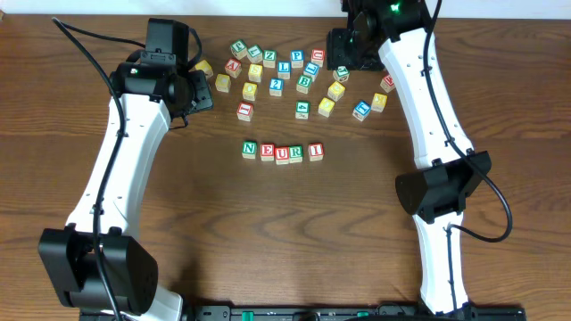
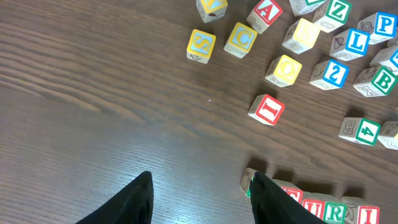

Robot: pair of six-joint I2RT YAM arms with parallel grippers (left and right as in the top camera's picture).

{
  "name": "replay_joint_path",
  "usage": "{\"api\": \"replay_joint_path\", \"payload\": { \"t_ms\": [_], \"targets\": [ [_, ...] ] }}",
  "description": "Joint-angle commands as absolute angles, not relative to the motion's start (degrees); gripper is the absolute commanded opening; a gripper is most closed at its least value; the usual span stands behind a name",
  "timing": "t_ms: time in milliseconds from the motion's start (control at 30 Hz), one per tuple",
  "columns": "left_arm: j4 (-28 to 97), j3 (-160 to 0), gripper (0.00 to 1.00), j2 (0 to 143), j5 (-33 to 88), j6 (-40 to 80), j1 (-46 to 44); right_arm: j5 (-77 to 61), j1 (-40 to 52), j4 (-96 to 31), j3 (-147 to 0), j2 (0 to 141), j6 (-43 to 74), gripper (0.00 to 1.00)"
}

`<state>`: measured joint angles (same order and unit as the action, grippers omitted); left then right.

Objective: Spell out NEURIPS
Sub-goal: 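Raise the right gripper back over the upper right blocks, then move the right gripper to the blue P block and lower onto it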

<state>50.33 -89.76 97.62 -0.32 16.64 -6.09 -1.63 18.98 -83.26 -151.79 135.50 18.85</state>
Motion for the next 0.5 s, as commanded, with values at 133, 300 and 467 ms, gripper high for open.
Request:
{"api": "replay_joint_path", "payload": {
  "t_ms": [133, 300, 467],
  "targets": [
    [50.06, -90.11, 0.5, 97.14, -0.64, 16.12, -5.8, -0.34, 17.76, -83.2, -152.92, 135.33, 19.25, 0.63],
    [50.02, -90.11, 0.5, 97.14, -0.64, 16.12, -5.8, -0.36, 16.73, -83.72, -152.92, 135.33, 19.25, 0.63],
    [50.02, -90.11, 0.5, 97.14, -0.64, 16.12, -5.8, -0.38, 15.09, -84.6, -152.92, 135.33, 19.25, 0.63]
  ]
}}
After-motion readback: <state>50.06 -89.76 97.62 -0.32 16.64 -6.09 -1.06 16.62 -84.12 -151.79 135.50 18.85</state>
